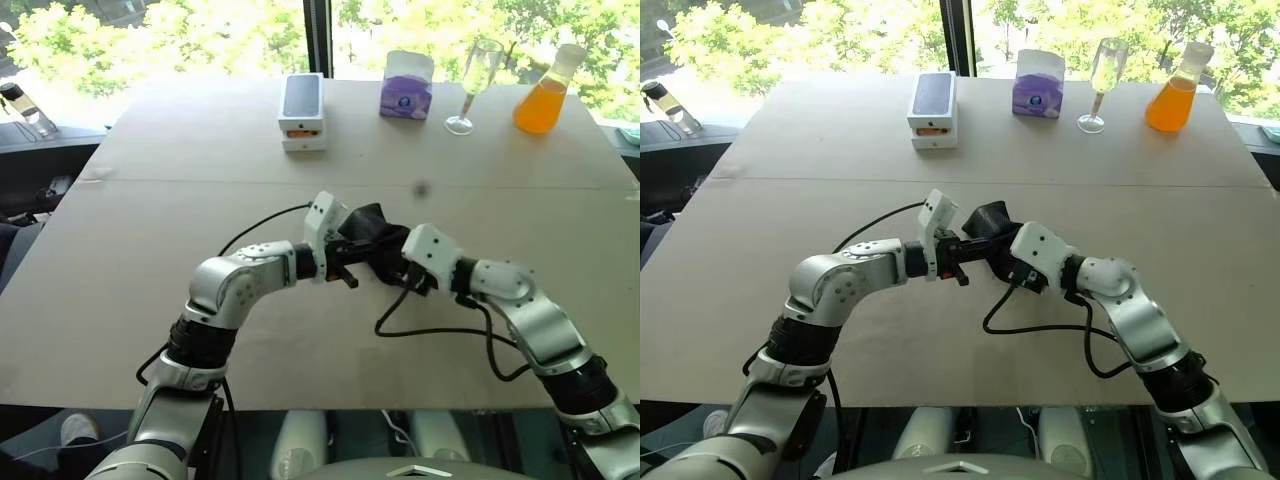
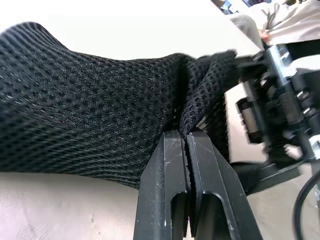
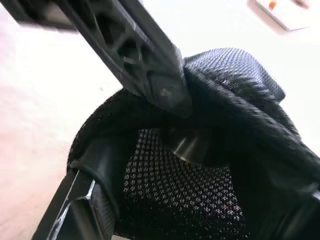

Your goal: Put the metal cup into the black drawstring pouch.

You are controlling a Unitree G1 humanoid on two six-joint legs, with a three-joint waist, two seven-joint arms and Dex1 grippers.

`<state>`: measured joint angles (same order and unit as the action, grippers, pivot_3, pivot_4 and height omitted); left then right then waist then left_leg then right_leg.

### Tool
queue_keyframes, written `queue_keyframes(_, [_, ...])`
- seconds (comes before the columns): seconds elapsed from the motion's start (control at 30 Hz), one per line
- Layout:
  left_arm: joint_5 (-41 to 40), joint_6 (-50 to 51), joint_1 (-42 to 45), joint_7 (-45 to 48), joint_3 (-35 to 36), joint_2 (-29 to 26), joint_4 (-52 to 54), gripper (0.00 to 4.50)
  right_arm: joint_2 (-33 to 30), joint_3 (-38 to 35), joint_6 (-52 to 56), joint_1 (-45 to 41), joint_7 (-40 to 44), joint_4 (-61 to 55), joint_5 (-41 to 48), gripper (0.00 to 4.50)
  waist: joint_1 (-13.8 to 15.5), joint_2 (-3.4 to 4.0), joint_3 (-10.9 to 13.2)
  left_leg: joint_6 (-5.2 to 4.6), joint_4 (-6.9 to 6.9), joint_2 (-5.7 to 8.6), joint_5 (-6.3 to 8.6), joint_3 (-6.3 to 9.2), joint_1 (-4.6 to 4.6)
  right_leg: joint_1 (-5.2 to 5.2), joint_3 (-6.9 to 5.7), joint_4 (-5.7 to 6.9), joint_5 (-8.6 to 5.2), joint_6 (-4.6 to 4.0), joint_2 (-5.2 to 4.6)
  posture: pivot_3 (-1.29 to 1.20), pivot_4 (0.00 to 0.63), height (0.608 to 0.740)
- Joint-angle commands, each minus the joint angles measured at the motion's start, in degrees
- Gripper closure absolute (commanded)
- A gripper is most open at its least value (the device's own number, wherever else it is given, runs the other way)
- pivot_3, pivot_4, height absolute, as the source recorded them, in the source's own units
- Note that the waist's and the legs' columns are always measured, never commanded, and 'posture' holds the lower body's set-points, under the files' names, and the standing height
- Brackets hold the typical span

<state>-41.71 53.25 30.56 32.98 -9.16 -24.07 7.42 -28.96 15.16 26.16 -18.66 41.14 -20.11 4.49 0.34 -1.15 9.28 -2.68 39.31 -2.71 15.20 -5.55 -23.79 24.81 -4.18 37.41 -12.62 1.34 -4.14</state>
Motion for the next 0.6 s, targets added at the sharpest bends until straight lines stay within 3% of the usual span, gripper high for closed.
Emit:
queue_keyframes(0.03, [2.31, -1.44, -0.69, -0.09, 1.49, -0.11, 0.76, 4.50, -1.20, -2.66, 0.77, 1.70, -1.26, -3.87, -0.04, 0.82, 0.19, 0.00, 0.00, 0.00, 0.00, 0.02, 0.00, -0.01, 0.02, 0.00, 0.00, 0.01, 0.00, 0.00, 0.02, 0.00, 0.150, 0.737])
queue_keyframes(0.1, [2.73, -1.65, -0.70, 0.00, 1.42, 0.36, 0.64, 4.50, -0.86, -1.40, 0.36, 2.13, -3.42, -3.47, -2.41, 0.16, 0.18, 0.00, 0.00, 0.01, 0.00, 0.03, 0.00, -0.01, 0.05, 0.00, 0.00, 0.04, -0.01, -0.01, 0.04, 0.00, 0.150, 0.737])
queue_keyframes(0.13, [2.99, -1.76, -0.42, -0.07, 1.52, 0.70, 0.22, 4.50, 0.12, -1.58, 0.95, 2.32, -4.14, -3.94, -1.82, 0.05, 0.16, 0.00, 0.00, 0.01, 0.00, 0.03, 0.00, -0.02, 0.05, 0.00, 0.02, 0.05, -0.01, -0.01, 0.04, 0.00, 0.150, 0.737])
queue_keyframes(0.2, [3.47, -1.87, -0.15, 0.02, 1.68, 1.08, -0.13, 4.50, 1.18, -1.87, 1.57, 2.54, -4.99, -4.78, -1.22, 0.73, 0.16, 0.00, 0.00, 0.01, 0.01, 0.03, -0.01, -0.04, 0.06, 0.00, 0.04, 0.08, -0.01, 0.00, 0.05, 0.00, 0.150, 0.737])
queue_keyframes(0.3, [3.90, -1.83, 0.12, 0.35, 1.97, 1.42, -0.42, 4.50, 0.81, -2.25, 0.97, 3.14, -6.08, -6.75, -2.26, 2.13, 0.30, 0.00, 0.00, 0.01, 0.02, 0.05, -0.01, -0.04, 0.05, 0.00, 0.04, 0.09, -0.01, 0.00, 0.04, 0.00, 0.150, 0.737])
queue_keyframes(0.6, [5.59, -1.91, 0.21, 1.59, 2.06, 2.49, -0.31, 4.50, -1.66, -6.63, 1.89, 8.11, -5.40, -13.76, 0.11, 2.13, 0.44, 0.00, 0.00, 0.00, 0.02, 0.06, 0.00, 0.00, 0.04, -0.01, 0.00, 0.06, -0.01, 0.00, 0.03, 0.00, 0.150, 0.737])
